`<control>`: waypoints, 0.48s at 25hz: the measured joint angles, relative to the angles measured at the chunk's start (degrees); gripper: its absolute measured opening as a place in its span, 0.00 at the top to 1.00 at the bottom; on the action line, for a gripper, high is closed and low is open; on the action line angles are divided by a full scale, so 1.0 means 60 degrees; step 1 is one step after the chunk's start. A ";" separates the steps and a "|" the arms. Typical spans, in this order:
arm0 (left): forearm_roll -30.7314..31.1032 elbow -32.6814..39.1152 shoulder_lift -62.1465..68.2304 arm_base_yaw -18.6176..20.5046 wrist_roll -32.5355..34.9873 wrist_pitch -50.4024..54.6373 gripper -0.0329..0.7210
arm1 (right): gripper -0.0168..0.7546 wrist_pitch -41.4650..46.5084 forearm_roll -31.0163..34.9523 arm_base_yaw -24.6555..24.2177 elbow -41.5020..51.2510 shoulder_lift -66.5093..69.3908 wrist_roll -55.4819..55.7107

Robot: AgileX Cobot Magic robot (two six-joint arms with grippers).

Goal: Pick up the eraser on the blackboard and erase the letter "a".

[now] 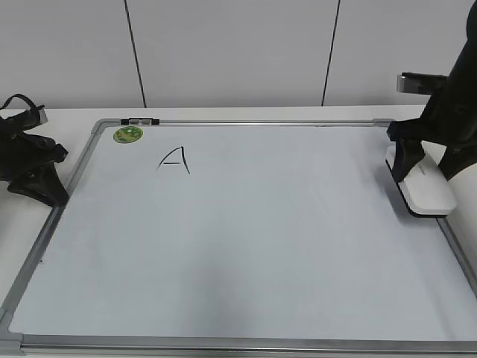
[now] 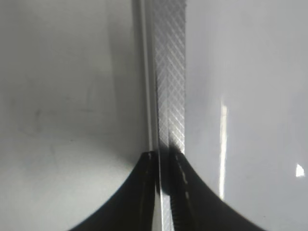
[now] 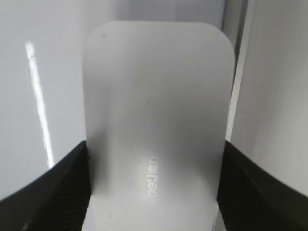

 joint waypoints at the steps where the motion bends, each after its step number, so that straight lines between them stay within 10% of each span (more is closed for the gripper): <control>1: 0.0000 0.0000 0.0000 0.0000 0.0000 0.0000 0.88 | 0.29 -0.0100 0.0000 0.0000 0.0175 0.0000 0.0006; 12: 0.0000 0.0000 0.0000 0.0000 0.0000 0.0000 0.88 | 0.29 -0.0944 0.0000 0.0000 0.0584 0.0086 0.0021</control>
